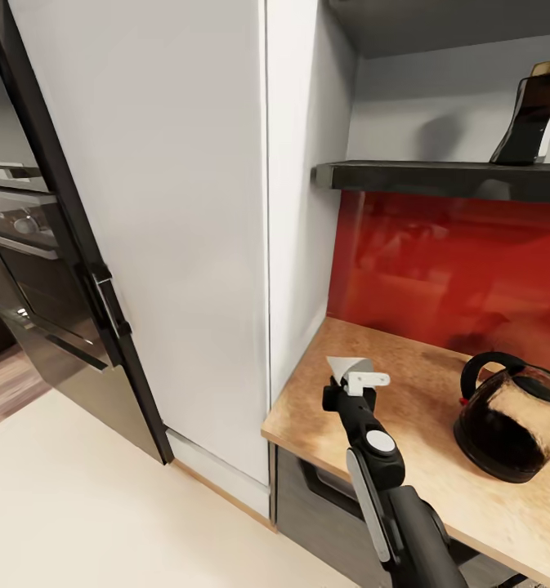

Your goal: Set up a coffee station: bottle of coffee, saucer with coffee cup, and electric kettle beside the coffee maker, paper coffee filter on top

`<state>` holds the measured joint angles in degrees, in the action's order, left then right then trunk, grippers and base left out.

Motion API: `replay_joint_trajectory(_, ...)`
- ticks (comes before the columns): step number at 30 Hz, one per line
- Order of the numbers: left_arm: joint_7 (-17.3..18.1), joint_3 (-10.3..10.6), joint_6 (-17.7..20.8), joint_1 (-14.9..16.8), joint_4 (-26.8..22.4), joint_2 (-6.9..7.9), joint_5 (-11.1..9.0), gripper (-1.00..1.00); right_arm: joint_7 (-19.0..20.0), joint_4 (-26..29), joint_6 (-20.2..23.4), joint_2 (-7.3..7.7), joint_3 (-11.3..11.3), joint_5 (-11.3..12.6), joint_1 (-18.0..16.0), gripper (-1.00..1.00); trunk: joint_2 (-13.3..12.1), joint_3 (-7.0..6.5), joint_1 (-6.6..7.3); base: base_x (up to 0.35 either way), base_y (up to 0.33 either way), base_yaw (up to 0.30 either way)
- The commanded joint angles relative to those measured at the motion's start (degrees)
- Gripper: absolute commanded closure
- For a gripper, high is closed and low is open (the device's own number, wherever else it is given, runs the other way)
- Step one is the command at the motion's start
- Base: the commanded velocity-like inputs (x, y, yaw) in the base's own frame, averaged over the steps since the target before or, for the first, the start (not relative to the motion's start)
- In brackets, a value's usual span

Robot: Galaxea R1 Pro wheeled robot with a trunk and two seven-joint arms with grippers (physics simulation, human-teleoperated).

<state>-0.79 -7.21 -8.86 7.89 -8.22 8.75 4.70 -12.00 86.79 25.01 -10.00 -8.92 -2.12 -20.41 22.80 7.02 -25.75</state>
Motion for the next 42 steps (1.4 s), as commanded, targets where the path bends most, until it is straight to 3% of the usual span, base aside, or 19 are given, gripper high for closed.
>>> replay_joint_trajectory(1,-0.09,-0.4,-0.25,0.05,0.04,-0.03,0.49,-1.0,-0.31,0.05,0.39,0.0,-0.09,-0.17,-0.06,1.0,0.12,0.12,-0.03,0.0,0.0,-0.22)
replay_joint_trajectory(13,-0.09,-0.59,-0.17,0.1,-0.04,-0.28,0.53,-1.0,-0.31,-0.04,0.4,0.0,0.01,-0.17,-0.06,1.0,0.12,0.12,-0.03,-0.017,0.001,-0.258)
replay_joint_trajectory(24,-0.09,-0.96,-0.28,0.1,-0.06,-0.48,0.49,-1.0,-0.31,-0.29,0.3,0.0,-0.17,-0.17,-0.06,1.0,0.12,0.12,-0.03,-0.258,0.082,-0.267)
replay_joint_trajectory(42,-0.09,-0.68,-0.29,0.1,-0.11,-0.57,0.57,-1.0,-0.3,-0.3,0.21,0.0,-0.13,-0.17,-0.06,1.0,0.12,0.56,-0.03,-0.029,0.003,-0.266)
